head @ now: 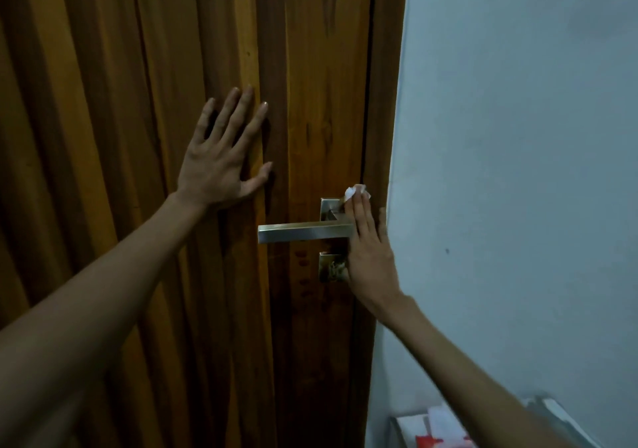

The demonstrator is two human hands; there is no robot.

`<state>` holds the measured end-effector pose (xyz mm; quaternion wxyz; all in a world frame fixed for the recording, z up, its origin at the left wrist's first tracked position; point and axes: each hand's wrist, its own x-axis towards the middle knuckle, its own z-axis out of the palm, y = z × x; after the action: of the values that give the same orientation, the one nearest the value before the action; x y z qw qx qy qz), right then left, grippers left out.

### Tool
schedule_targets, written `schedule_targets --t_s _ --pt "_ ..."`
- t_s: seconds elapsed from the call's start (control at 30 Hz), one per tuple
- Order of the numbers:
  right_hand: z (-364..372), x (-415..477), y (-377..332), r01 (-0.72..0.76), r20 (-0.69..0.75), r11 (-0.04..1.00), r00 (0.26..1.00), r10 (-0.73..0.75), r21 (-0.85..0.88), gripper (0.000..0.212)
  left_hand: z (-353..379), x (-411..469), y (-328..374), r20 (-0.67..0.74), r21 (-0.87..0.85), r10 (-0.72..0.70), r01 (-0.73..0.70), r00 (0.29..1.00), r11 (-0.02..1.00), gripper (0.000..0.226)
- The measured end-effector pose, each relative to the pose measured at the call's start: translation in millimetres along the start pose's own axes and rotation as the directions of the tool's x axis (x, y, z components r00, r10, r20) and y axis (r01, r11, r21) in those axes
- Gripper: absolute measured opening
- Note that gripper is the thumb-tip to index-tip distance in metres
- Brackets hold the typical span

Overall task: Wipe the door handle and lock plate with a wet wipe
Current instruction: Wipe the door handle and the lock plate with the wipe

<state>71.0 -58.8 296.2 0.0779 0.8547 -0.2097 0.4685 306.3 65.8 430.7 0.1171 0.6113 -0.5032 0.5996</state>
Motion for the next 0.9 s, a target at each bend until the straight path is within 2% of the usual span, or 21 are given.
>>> schedule_targets --t_s 0.1,0.27,0.43,0.5,0.6,0.67,0.8,0.9 --pt "28.5 -29.6 -12.9 -0.122 -0.035 0.987 0.991 0.126 0.105 0.099 -0.6 1.2 1.4 -0.011 -0.011 -0.002 0.002 1.0 1.0 0.082" --pt "45.8 -46.1 -10.1 -0.128 -0.008 0.977 0.991 0.132 0.169 0.088 1.1 1.0 0.5 -0.031 -0.012 -0.004 0.004 1.0 1.0 0.081" --pt "37.4 -47.2 -3.3 -0.109 0.018 0.971 0.994 0.108 0.212 0.088 2.9 0.2 1.0 -0.026 -0.015 -0.013 0.013 1.0 1.0 0.081" --pt "38.0 -46.7 -8.8 -0.144 -0.007 0.956 0.989 0.151 0.255 0.087 2.3 0.1 1.1 -0.022 -0.01 -0.015 0.015 1.0 1.0 0.081" --pt "36.2 -43.2 -19.8 -0.239 -0.081 0.883 0.952 0.295 0.403 0.089 2.4 -0.7 1.6 -0.027 -0.007 -0.022 0.022 0.999 1.0 0.081" --pt "31.4 -34.3 -22.5 -0.217 -0.135 0.867 0.943 0.305 0.45 0.09 1.9 -1.5 1.8 -0.029 -0.001 -0.021 0.021 0.999 1.0 0.08" --pt "23.2 -12.5 -14.0 -0.113 -0.109 0.93 0.981 0.16 0.349 0.105 2.0 -1.1 3.3 -0.038 -0.002 -0.018 0.018 0.999 1.0 0.08" --pt "23.5 -16.7 -5.2 -0.106 -0.062 0.969 0.991 0.123 0.224 0.097 2.1 -1.9 3.6 -0.044 -0.007 -0.023 0.023 0.999 1.0 0.08"
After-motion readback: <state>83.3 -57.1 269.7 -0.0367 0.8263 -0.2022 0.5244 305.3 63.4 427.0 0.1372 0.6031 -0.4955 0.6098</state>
